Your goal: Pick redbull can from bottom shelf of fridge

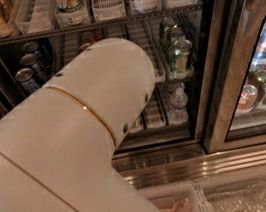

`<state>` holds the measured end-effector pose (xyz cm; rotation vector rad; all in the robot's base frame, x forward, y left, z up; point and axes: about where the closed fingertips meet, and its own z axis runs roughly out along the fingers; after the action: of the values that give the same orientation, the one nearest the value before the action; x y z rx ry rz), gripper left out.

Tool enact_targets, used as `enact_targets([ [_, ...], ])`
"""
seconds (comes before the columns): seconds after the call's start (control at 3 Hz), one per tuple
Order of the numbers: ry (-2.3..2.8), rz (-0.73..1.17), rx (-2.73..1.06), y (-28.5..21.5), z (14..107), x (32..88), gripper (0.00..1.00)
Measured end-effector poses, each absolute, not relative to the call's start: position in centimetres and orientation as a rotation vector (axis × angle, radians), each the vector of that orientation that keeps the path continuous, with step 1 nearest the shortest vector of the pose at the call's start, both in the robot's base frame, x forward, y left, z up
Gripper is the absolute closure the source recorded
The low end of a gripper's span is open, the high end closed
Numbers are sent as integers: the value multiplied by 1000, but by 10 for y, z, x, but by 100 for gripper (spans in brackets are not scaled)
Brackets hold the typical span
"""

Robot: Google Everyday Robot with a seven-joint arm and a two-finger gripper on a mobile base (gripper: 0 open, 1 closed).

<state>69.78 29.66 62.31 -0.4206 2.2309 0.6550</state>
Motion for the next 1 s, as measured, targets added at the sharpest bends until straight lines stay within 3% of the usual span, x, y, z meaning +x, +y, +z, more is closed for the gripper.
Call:
enact_targets([
  [1.0, 2233, 652, -418, 295, 619, 699, 98],
])
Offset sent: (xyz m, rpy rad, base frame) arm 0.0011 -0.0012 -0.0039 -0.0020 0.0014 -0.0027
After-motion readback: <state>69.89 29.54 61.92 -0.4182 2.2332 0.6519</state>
